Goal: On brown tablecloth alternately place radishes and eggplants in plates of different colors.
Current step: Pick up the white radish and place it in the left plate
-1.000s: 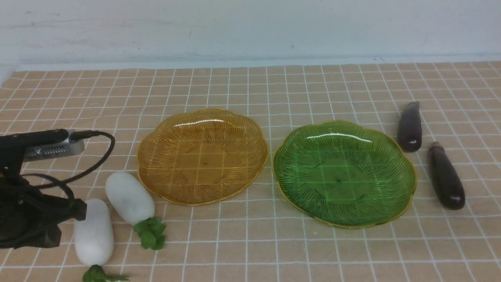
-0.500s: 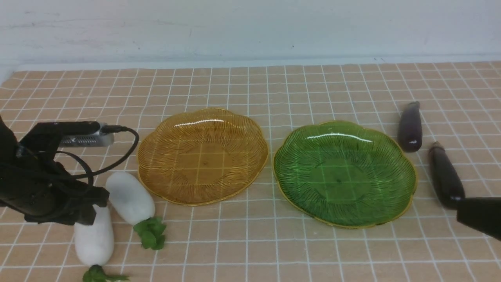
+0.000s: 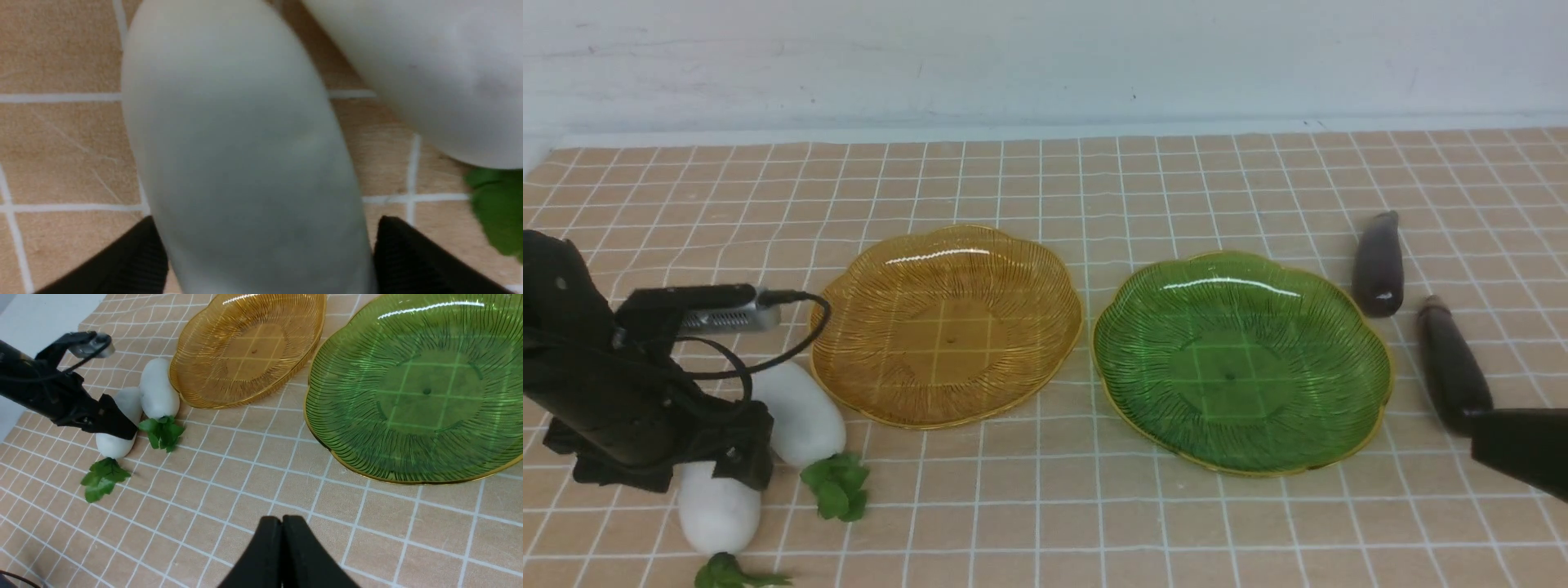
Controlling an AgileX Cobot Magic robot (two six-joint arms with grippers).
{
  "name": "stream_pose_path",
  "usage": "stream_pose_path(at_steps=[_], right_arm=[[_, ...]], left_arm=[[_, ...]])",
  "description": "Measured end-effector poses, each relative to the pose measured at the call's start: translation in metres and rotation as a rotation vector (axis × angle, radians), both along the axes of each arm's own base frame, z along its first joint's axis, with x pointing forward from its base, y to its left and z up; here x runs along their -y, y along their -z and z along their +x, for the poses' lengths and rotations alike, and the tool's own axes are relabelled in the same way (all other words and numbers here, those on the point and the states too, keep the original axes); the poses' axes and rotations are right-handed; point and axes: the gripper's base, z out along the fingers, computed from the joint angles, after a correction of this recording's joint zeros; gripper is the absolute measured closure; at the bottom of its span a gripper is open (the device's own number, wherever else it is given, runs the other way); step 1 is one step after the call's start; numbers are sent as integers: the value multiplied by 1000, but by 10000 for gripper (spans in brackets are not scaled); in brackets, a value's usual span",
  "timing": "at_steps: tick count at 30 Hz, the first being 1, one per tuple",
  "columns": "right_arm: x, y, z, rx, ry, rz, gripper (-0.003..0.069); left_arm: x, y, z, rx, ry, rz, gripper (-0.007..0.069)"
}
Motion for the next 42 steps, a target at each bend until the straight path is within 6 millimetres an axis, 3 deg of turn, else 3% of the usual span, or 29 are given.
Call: stream_pose_path(at_steps=[4,8,11,13,17,21,26,33,39,42], right_arm=[[0,0,0,0,-2,-2,674],[0,0,-1,-5,-7,-4,674],[0,1,-1,-6,-8,-4,674],[0,1,-1,-6,-8,-4,674],[0,1,-1,-6,-8,-4,674],[0,1,-1,-10,-12,-5,674],[-1,2,-3,-23,-27,-5,674],[-3,4,-7,-61,-67,-6,674],[-3,4,-7,-65,-71,-8,674],[-3,4,-7,-65,-71,-8,674]], left_arm=[[-8,-6,1,-67,-54,76,217],[-13,-38,9,-72,-90,135,222],[-6,-77,20,35,-80,129,226],[7,-99,29,132,-59,94,226],[38,-120,49,320,-7,10,228],[68,-122,70,448,48,-45,228],[89,-100,95,439,67,-72,221],[98,-75,115,333,-9,-120,147],[100,-84,118,301,10,-120,4],[99,-92,118,283,31,-106,-29]])
